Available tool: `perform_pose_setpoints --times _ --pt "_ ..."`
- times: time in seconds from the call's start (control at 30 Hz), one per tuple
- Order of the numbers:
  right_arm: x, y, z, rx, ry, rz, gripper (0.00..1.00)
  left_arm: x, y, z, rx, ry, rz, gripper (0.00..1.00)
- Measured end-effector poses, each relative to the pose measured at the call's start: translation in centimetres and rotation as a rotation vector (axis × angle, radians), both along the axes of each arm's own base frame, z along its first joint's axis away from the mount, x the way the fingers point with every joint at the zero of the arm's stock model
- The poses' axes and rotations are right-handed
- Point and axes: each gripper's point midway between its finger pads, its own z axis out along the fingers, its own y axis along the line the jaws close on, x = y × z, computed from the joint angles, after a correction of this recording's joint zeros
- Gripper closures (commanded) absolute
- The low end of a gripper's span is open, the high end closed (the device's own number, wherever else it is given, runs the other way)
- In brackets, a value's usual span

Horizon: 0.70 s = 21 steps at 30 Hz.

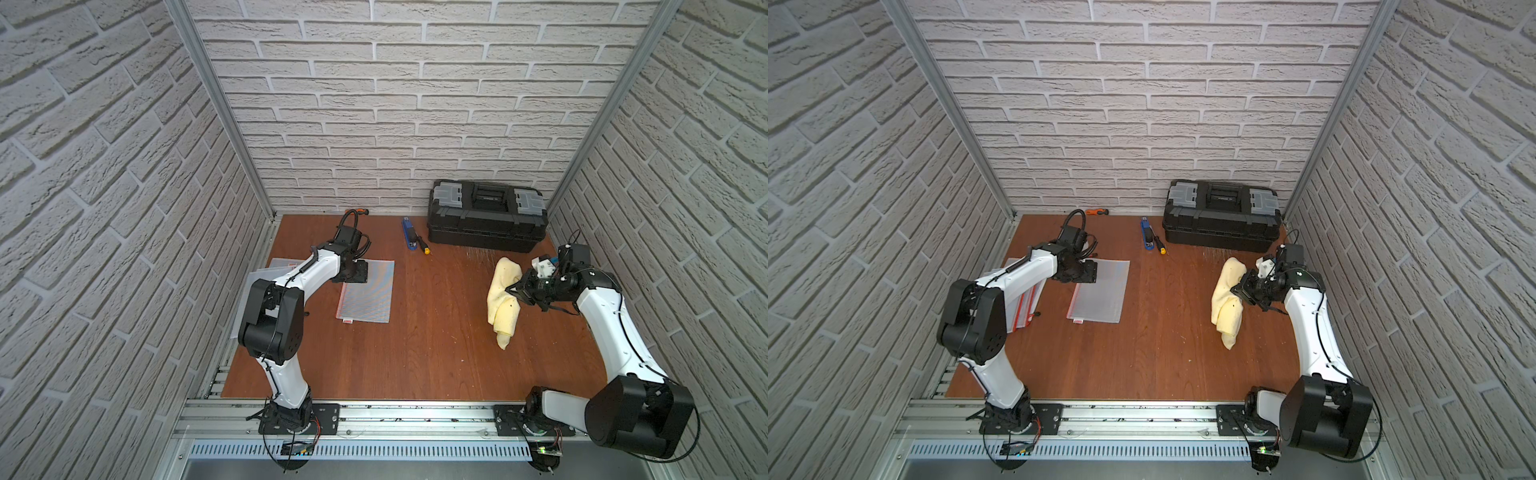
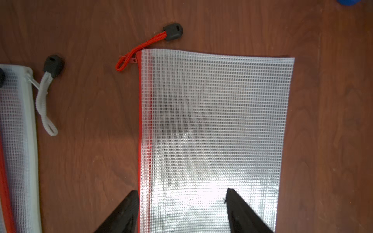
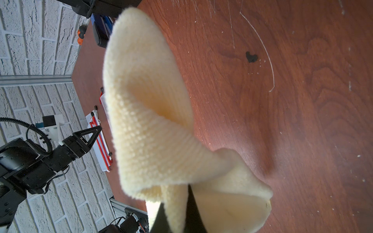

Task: Wipe the document bag
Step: Move the document bag to the center of the board.

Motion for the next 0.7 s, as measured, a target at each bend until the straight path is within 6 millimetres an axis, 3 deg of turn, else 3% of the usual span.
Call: perform_pose_setpoints --times 0.27,0.43,0.53,0.7 --pt "-0.1 -0.1 -0.1 -0.010 0.006 0.002 0.98 0.6 3.3 -1.8 -0.038 0.017 0.094 0.44" --pt "-0.2 0.2 -0.1 -0.010 0.007 0.011 0.98 1.1 3.1 -4.0 -0.047 0.049 0.093 0.61" --pt "-0.2 0.3 -0.1 -0.010 0.007 0.015 0.98 1.2 2.9 -5.4 -0.056 0.070 0.083 0.62" --pt "-0.3 0.3 -0.1 -0.013 0.012 0.015 0.98 2.1 3.4 -5.3 -0.071 0.046 0.093 0.66"
